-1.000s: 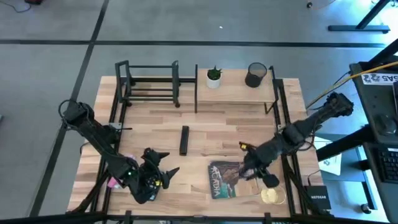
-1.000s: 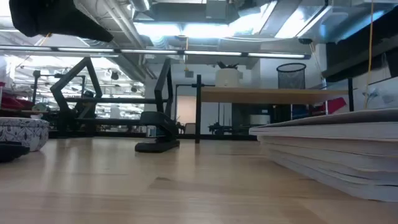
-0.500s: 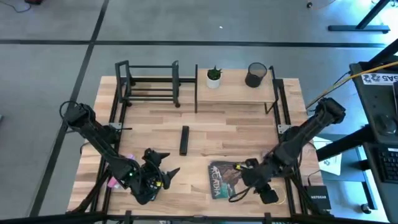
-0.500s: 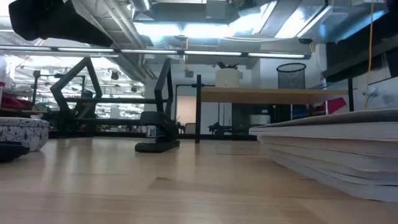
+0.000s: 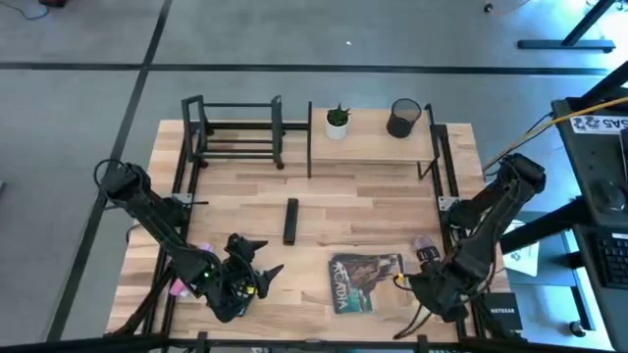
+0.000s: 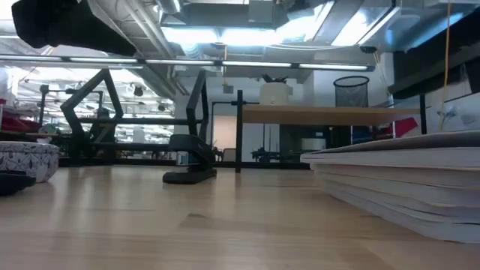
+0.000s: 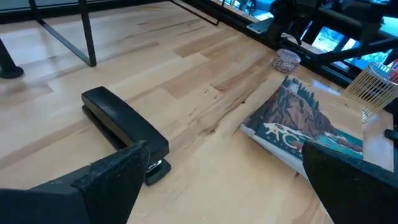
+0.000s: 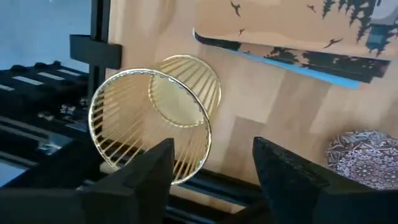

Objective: Stock shelves
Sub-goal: Put the gold pen holder under the shelf

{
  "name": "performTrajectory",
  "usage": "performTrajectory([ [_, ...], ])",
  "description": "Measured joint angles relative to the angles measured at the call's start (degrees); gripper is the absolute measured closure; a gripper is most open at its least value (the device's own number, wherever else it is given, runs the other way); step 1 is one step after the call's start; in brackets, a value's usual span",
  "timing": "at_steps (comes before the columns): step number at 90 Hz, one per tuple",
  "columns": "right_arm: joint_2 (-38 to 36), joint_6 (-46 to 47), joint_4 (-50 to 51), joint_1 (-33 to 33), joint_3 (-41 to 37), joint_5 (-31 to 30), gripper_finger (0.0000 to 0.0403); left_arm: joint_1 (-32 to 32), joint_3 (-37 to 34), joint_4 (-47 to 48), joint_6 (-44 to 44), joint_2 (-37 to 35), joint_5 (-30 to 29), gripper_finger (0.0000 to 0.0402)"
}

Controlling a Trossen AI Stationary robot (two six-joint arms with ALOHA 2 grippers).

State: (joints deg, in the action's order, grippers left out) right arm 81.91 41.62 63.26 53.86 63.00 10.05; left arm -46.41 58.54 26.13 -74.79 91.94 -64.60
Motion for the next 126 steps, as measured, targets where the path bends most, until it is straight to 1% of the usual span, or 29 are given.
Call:
performTrajectory([
  [15,0.3,0.1,-2.4,0.2,-1.5,-0.6,0.0238,0.0,0.0,0.0,0.0,0.0,0.0,0.0002],
  [25,0.4,0.0,-4.7,0.2,-2.7,-0.9,0.0248,0.0,0.0,0.0,-0.1,0.0,-0.1,0.0002],
  [37,0.4,0.1,-5.2,0.2,-2.8,-2.1,0.0261,0.0,0.0,0.0,0.2,0.0,-0.1,0.0002],
  [61,1.2,-1.5,-6.0,0.1,-2.8,-2.1,0.0310,0.0,0.0,0.0,0.2,0.0,-0.1,0.0002],
  [73,2.6,-2.1,-7.3,0.1,-2.8,-2.3,0.0321,0.0,0.0,0.0,0.2,0.0,-0.1,0.0002],
  [88,5.2,-4.3,-7.9,0.1,-2.8,0.2,0.0338,0.0,0.0,0.0,0.2,0.0,-0.1,0.0002],
  [93,5.5,-4.4,-7.8,0.1,-2.8,1.2,0.0354,0.0,0.0,0.0,0.2,0.0,-0.1,0.0002],
  [98,5.6,-4.1,-7.7,0.1,-2.8,1.5,0.0378,0.0,0.0,0.0,0.2,0.0,-0.1,0.0002],
  [104,5.4,-3.3,-6.5,0.1,-2.0,1.0,0.0396,0.0,0.0,0.0,0.2,0.0,0.0,0.0002],
  [112,5.1,-1.9,-2.4,-0.3,0.4,0.5,0.0397,0.0,0.0,0.0,0.2,0.0,0.0,0.0002],
  [118,5.1,-1.9,3.0,-1.2,2.9,0.3,0.0401,0.0,0.0,-0.1,0.0,0.0,0.0,0.0002],
  [126,5.1,-3.1,9.4,-3.1,7.3,-2.3,0.0401,0.0,0.0,-0.1,-0.1,0.0,0.0,0.0002],
])
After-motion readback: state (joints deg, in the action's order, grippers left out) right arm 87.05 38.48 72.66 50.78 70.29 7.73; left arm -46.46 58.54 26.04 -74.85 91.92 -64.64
